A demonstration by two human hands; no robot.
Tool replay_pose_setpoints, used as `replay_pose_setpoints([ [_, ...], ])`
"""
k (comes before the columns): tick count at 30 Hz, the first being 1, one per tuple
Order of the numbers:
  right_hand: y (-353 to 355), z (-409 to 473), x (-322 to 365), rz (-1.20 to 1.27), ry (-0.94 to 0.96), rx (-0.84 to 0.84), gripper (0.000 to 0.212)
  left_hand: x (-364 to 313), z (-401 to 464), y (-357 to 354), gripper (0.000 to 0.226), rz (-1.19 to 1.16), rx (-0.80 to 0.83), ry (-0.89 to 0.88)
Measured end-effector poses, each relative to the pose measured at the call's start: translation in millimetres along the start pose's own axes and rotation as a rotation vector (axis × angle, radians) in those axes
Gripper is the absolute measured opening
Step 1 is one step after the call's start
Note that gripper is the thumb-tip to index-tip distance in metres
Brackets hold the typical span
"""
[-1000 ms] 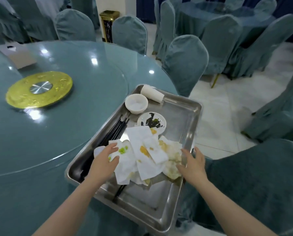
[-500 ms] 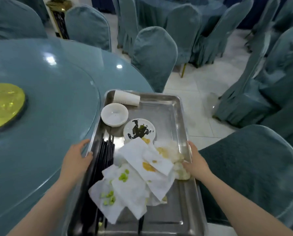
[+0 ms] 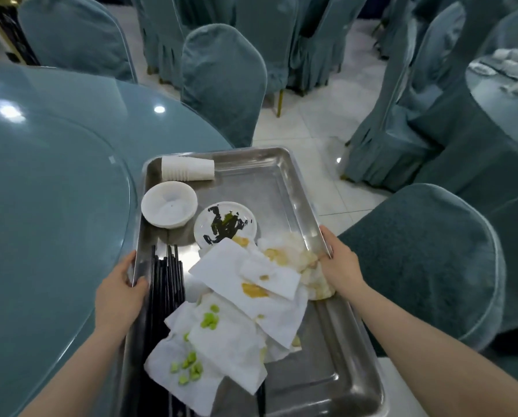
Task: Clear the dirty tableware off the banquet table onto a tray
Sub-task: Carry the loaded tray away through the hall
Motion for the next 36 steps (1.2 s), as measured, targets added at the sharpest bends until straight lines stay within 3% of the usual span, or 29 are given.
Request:
replay_pose_setpoints([
  [6, 76, -7, 20, 0.048, 0.057, -0.113, 0.057, -66, -3, 12, 0.058, -0.061, -0.016, -0.114],
  [15, 266, -45, 16, 0.208, 0.105, -0.361, 0.056, -258, -33, 10, 0.056, -0.234, 0.017, -0.418],
  [20, 389, -83, -30, 0.233, 0.089, -0.489, 0.060, -376, -89, -20, 0.054, -0.288, 0.071, -0.623],
  [24, 488, -120, -80, 0.239, 0.082, -0.578, 0.047, -468, -150, -69, 0.054, -0.329, 0.155, -0.704],
  [28, 582, -157, -141, 0.191, -0.001, -0.670, 0.060, -553, -219, -126, 0.054, -0.354, 0.236, -0.770],
  [36, 701, -219, -240, 0.174, -0.098, -0.880, 0.063, -674, -330, -216, 0.052, -0.402, 0.383, -0.906],
])
Point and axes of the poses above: each hand's wrist, its own z-axis towards the middle knuckle, its own y-axis out of the back of the hand, x = y × z, the point moved 1 cm from there along z, towards the middle knuckle, and after that the axes turned 5 degrees about z, right-handed, at the moved point
